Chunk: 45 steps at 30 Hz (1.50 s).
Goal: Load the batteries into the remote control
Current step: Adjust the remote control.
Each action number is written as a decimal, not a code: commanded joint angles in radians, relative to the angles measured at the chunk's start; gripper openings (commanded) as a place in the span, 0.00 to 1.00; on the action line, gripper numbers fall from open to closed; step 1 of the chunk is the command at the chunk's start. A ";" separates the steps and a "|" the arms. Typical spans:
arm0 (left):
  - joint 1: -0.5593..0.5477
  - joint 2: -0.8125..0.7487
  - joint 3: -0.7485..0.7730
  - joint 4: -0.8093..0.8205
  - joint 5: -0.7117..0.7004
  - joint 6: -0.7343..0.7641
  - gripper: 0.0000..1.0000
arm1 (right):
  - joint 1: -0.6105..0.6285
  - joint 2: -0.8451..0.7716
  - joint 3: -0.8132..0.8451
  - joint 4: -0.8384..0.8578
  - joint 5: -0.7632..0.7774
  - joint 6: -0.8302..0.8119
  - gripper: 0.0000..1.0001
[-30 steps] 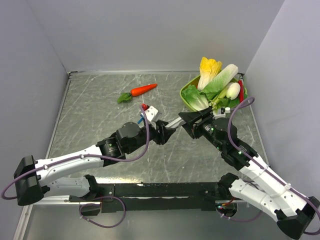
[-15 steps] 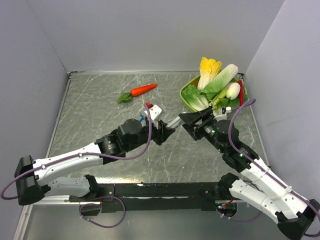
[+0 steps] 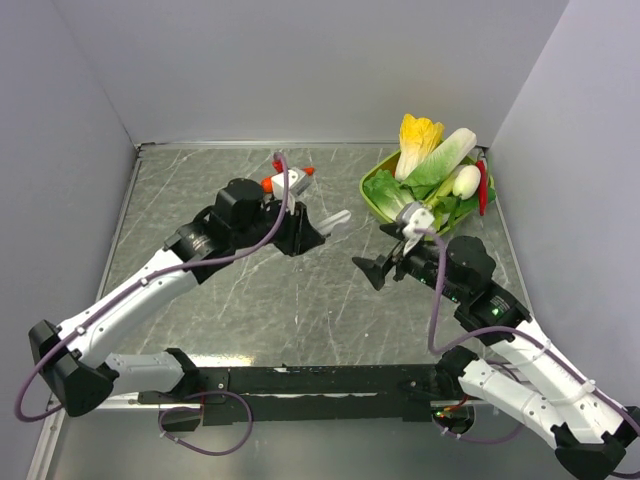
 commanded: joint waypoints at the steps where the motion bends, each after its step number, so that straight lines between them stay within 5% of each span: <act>1: 0.026 0.054 0.114 -0.142 0.177 0.049 0.01 | 0.001 -0.009 -0.028 0.034 -0.170 -0.476 1.00; 9: 0.046 0.139 0.285 -0.341 0.288 0.088 0.01 | 0.028 0.061 0.031 0.012 -0.167 -0.694 1.00; 26: 0.089 0.253 0.447 -0.567 0.409 0.169 0.01 | 0.108 0.176 0.050 0.070 -0.100 -0.791 0.92; 35: 0.143 0.268 0.495 -0.613 0.453 0.198 0.01 | 0.143 0.228 0.073 0.011 -0.090 -0.810 0.70; 45: 0.166 0.273 0.503 -0.631 0.515 0.204 0.01 | 0.177 0.245 0.074 0.003 -0.060 -0.822 0.66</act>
